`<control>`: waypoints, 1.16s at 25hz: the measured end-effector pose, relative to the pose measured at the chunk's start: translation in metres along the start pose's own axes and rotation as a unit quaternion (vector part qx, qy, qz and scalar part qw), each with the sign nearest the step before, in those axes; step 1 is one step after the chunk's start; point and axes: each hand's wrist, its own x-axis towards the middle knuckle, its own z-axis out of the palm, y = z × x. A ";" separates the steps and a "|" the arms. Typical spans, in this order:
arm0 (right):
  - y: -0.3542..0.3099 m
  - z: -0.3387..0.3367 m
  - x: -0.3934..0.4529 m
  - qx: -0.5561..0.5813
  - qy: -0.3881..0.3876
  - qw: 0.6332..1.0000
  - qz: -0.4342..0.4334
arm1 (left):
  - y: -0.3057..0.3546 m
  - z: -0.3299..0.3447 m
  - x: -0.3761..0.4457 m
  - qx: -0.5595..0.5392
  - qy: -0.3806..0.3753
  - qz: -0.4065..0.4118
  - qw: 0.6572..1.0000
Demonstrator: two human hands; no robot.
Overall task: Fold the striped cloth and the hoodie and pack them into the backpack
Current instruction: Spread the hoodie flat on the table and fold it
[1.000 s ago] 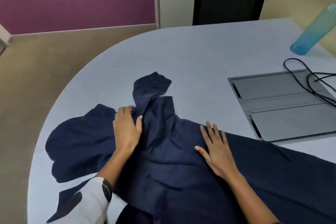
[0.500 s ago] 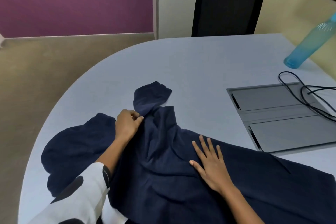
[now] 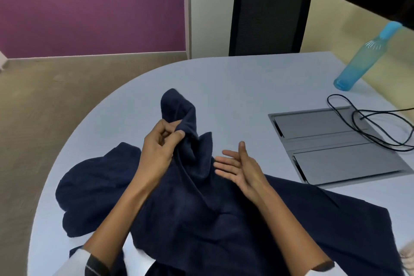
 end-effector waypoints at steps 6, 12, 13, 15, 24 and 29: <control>-0.033 0.027 -0.009 0.189 -0.095 0.976 0.050 | 0.015 -0.006 -0.045 0.006 -0.053 0.067 0.996; -0.035 0.010 -0.019 0.004 -0.090 0.996 -0.016 | 0.005 0.015 -0.101 0.112 -0.190 0.127 0.967; -0.032 -0.001 -0.023 -0.025 -0.086 0.995 -0.039 | -0.002 0.023 -0.108 0.131 -0.202 0.139 0.961; -0.029 -0.025 -0.033 -0.011 -0.102 0.993 -0.059 | -0.015 0.037 -0.125 0.149 -0.232 0.131 0.952; -0.024 -0.096 -0.096 -0.248 -0.280 0.924 -0.076 | -0.066 0.009 -0.097 0.226 0.096 -0.052 0.968; -0.028 -0.104 -0.112 -0.228 -0.252 0.939 -0.060 | -0.119 -0.010 -0.046 0.508 -0.183 -0.002 0.842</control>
